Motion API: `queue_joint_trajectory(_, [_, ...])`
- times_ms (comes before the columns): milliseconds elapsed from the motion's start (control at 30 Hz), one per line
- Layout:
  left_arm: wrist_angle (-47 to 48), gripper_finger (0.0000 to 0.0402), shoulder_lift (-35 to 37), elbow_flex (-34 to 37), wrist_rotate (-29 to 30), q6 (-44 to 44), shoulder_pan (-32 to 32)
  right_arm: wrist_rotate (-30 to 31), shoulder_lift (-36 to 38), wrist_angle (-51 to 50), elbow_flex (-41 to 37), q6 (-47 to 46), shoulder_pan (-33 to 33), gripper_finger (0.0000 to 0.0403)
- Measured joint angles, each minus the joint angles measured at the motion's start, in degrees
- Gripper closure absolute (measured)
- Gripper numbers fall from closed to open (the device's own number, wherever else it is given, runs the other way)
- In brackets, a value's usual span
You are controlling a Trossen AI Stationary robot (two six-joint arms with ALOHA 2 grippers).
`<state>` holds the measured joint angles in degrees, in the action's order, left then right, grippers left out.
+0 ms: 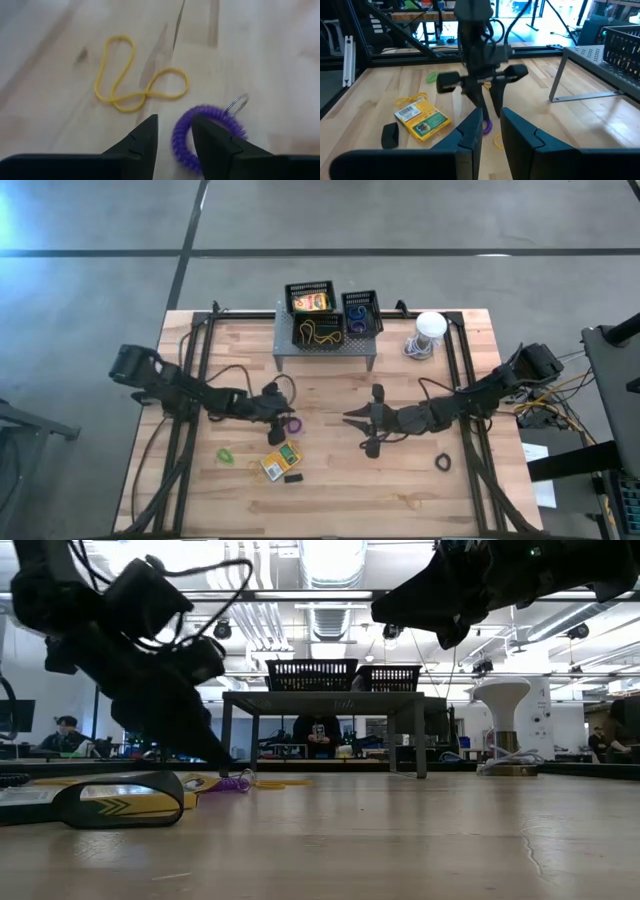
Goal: Pick & Place Office Desk Supplies
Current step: Put the violet spring keychain into the right black bin
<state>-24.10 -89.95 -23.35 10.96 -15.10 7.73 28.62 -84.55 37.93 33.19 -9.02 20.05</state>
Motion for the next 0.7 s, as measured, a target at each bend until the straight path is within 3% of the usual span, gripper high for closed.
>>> queue_joint_trajectory(300, [11.5, 0.0289, -5.44, -7.15, 0.18, 0.41, 0.27, 0.0, 0.0, 0.02, 0.0, 0.0, 0.02, 0.0339])
queue_joint_trajectory(533, [12.78, 0.0386, -4.76, -9.62, -1.69, 5.54, 0.93, 0.0, -0.82, 0.44, -0.54, 0.0, 0.0, 0.0339])
queue_joint_trajectory(700, [11.78, 0.0377, -4.71, -12.67, 0.92, 5.56, 1.46, -0.02, -5.82, 1.9, -0.74, -1.4, -0.02, 0.0339])
